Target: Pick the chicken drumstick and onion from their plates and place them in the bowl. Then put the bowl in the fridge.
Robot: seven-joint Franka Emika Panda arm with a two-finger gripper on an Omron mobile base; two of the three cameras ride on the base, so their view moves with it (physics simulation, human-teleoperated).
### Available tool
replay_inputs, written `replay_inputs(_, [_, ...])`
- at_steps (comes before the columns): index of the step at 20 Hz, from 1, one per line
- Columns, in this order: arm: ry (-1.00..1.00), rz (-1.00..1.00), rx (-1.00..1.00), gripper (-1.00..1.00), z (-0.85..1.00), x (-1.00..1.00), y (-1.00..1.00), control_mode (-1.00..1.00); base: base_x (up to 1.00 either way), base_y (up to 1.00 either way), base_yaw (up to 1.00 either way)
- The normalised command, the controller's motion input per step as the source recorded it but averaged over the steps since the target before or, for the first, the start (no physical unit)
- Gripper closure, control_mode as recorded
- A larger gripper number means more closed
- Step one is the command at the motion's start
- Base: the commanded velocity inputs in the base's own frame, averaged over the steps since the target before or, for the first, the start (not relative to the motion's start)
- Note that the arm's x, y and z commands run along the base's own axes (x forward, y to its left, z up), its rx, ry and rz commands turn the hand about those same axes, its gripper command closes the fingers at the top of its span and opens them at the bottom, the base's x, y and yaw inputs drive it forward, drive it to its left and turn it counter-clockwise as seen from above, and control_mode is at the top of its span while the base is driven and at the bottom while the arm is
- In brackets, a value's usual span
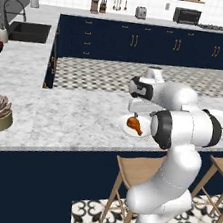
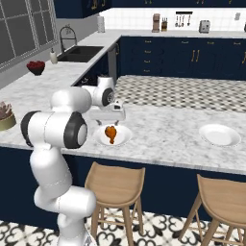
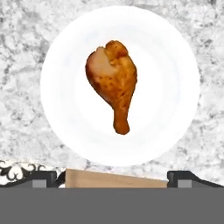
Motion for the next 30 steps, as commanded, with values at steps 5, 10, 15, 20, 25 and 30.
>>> replay_inputs(5, [-0.11, 0.01, 0.0, -1.0, -0.72, 0.22, -0.07, -1.0, 0.0, 0.0, 0.0])
replay_inputs(10, [0.0, 0.05, -0.01, -1.0, -0.74, 0.18, -0.02, -1.0, 0.0, 0.0, 0.0])
replay_inputs(15, [0.0, 0.0, 0.0, -1.0, -0.48, 0.05, 0.0, -1.0, 0.0, 0.0, 0.0])
replay_inputs(20, [0.01, 0.01, 0.0, -1.0, -0.27, 0.04, 0.0, -1.0, 0.0, 0.0, 0.0])
replay_inputs(25, [0.0, 0.0, 0.0, -1.0, -0.17, 0.04, 0.0, -1.0, 0.0, 0.0, 0.0])
replay_inputs(30, [-0.01, 0.0, 0.01, 1.0, -0.1, 0.03, 0.0, -1.0, 0.0, 0.0, 0.0])
